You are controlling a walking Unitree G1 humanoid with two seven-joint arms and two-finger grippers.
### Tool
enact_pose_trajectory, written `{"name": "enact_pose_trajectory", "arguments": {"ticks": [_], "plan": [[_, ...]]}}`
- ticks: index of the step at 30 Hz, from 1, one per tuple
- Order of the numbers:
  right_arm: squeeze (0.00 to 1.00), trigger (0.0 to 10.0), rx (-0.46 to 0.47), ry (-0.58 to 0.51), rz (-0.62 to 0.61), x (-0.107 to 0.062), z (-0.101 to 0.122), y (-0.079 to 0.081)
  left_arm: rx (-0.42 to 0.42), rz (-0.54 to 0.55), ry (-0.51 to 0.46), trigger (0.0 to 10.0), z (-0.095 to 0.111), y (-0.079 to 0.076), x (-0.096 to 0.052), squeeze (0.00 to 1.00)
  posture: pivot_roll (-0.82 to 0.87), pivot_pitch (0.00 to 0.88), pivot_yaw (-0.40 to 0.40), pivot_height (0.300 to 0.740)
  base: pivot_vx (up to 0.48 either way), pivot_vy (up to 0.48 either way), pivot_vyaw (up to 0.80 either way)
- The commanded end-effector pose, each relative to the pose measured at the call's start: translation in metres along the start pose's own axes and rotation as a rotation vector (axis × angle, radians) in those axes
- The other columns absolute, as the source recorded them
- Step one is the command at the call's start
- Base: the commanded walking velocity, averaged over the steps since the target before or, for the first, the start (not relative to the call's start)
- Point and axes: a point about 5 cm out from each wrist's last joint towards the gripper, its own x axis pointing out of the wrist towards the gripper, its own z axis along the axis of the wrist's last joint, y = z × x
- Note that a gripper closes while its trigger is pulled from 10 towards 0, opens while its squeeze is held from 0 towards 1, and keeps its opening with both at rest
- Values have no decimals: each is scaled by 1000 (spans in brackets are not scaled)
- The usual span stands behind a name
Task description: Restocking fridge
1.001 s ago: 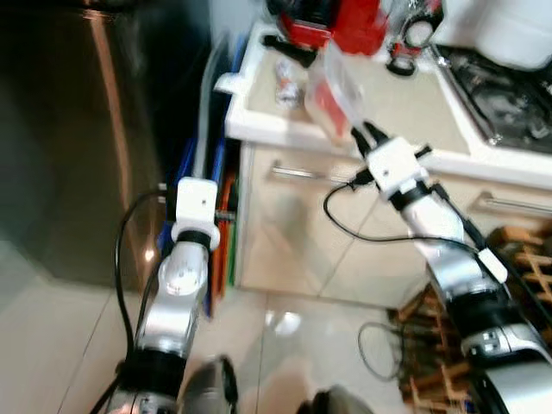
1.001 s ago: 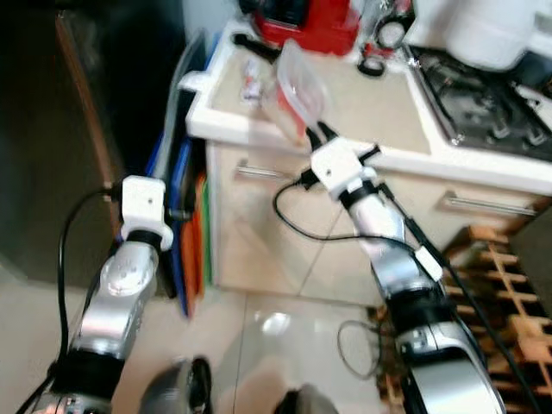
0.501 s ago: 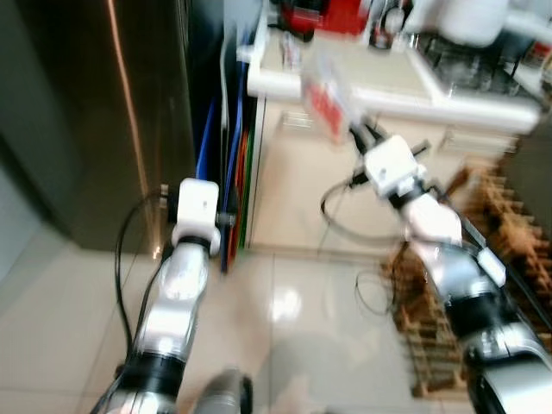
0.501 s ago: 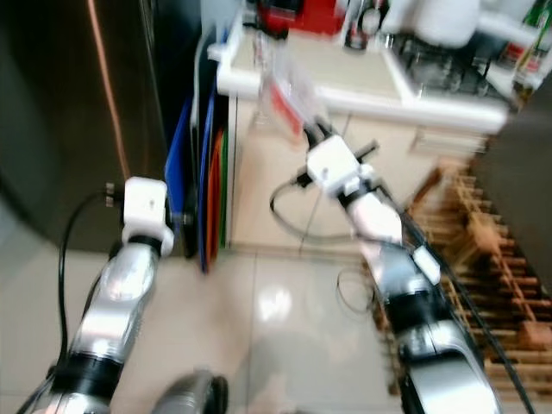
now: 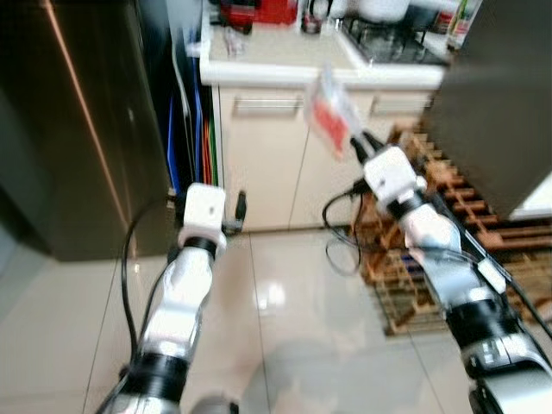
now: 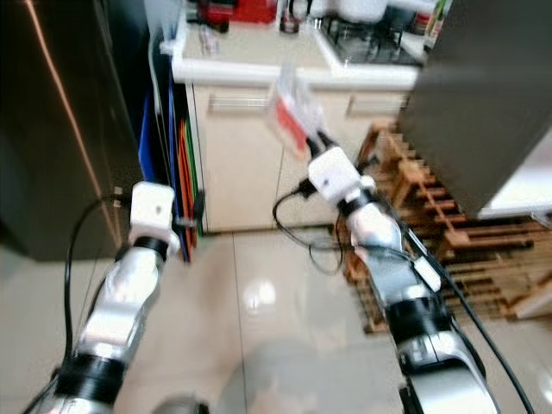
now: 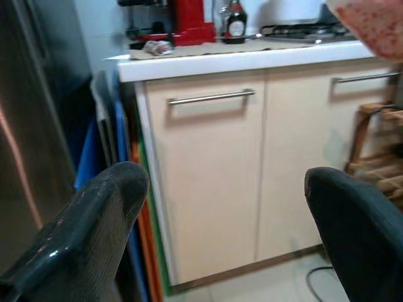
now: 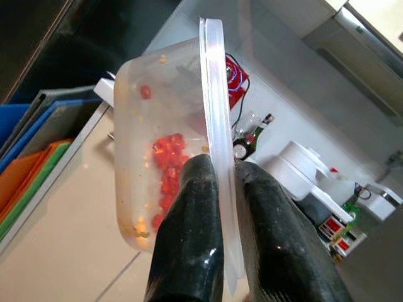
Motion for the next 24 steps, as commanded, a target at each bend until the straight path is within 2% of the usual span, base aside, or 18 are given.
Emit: {"name": "enact_pose_trajectory", "arguments": {"ticks": [1, 24], "plan": [[0, 0, -12, -19, -23, 3, 5, -8, -12, -6, 0, 10000, 0, -1, -2, 0, 127, 45, -60, 732, 0, -480, 0], [0, 0, -20, -12, -25, 4, 4, -11, -41, 10, 24, 10000, -4, -1, -6, 0, 128, 31, -59, 732, 0, -480, 0]]}}
